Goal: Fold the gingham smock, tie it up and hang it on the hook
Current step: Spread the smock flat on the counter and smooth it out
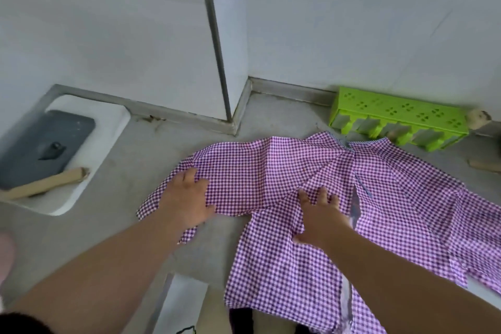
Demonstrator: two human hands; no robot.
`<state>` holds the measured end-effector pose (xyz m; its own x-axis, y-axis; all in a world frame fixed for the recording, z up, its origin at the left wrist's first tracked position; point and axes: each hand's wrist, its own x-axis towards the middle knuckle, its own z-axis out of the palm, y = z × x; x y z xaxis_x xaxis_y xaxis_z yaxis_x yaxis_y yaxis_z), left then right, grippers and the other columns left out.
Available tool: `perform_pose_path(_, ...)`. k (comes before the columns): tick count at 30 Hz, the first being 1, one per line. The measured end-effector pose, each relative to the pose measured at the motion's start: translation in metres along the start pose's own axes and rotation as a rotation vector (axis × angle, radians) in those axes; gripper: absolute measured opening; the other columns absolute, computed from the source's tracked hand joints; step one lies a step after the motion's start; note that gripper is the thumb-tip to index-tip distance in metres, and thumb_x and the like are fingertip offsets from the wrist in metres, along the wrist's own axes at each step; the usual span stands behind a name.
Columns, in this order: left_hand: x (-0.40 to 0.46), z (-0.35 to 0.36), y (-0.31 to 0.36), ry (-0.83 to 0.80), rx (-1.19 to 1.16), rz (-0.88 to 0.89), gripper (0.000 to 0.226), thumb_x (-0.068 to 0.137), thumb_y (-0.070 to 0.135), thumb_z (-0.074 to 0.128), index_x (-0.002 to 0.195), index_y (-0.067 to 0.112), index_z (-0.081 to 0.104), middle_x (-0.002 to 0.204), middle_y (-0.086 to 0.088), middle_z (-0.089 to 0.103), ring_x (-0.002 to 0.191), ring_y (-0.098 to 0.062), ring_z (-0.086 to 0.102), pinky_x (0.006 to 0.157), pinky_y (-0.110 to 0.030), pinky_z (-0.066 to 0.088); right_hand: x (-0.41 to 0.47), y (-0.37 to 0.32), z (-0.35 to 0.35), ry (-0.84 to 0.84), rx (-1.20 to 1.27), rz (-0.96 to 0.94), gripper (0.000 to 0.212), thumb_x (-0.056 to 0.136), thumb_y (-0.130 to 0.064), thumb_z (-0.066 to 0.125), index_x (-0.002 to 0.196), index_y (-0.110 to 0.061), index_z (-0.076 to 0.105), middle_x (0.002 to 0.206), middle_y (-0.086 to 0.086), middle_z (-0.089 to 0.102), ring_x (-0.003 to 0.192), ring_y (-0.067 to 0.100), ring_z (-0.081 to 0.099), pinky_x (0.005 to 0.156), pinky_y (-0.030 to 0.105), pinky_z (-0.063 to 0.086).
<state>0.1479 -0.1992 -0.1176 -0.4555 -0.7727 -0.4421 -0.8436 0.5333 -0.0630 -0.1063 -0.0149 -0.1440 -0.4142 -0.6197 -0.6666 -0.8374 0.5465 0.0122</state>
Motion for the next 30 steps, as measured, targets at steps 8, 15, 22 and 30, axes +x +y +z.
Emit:
perform_pose_path(8, -0.016, 0.028, -0.056, 0.0, -0.22, -0.141, 0.087, 0.091, 0.058, 0.065, 0.162, 0.041, 0.019, 0.164, -0.013, 0.031, 0.145, -0.038, 0.042, 0.118, -0.05, 0.043, 0.007, -0.007, -0.003, -0.026, -0.074, 0.027, 0.135, 0.077, -0.075, 0.072, 0.162, -0.027, -0.021, 0.166, 0.035, -0.013, 0.153, 0.059, -0.001, 0.122, 0.065, 0.022)
perform_pose_path(15, -0.026, 0.031, -0.05, 0.04, 0.125, 0.357, 0.058, 0.095, 0.062, 0.055, 0.146, 0.034, 0.05, 0.153, -0.013, 0.044, 0.133, -0.031, 0.049, 0.107, -0.048, 0.047, 0.009, -0.01, -0.004, -0.046, -0.076, 0.055, 0.138, 0.074, -0.076, 0.074, 0.161, -0.031, -0.024, 0.168, 0.029, -0.017, 0.154, 0.055, -0.001, 0.119, 0.07, 0.026)
perform_pose_path(22, -0.001, 0.003, -0.044, -0.149, 0.323, 0.116, 0.039, 0.108, 0.024, 0.049, 0.143, 0.009, 0.059, 0.146, -0.015, 0.059, 0.13, -0.03, 0.06, 0.113, -0.042, 0.048, 0.012, -0.012, -0.003, -0.053, -0.095, 0.069, 0.14, 0.072, -0.077, 0.075, 0.16, -0.032, -0.025, 0.168, 0.028, -0.018, 0.155, 0.054, 0.0, 0.117, 0.073, 0.028)
perform_pose_path(30, 0.031, -0.042, -0.137, 0.144, 0.29, -0.299, 0.044, 0.1, 0.032, 0.055, 0.137, 0.009, 0.053, 0.131, -0.011, 0.056, 0.117, -0.027, 0.06, 0.101, -0.039, 0.054, 0.015, -0.011, -0.002, -0.049, -0.099, 0.067, 0.139, 0.073, -0.076, 0.075, 0.16, -0.032, -0.024, 0.168, 0.027, -0.018, 0.155, 0.053, 0.0, 0.116, 0.073, 0.029)
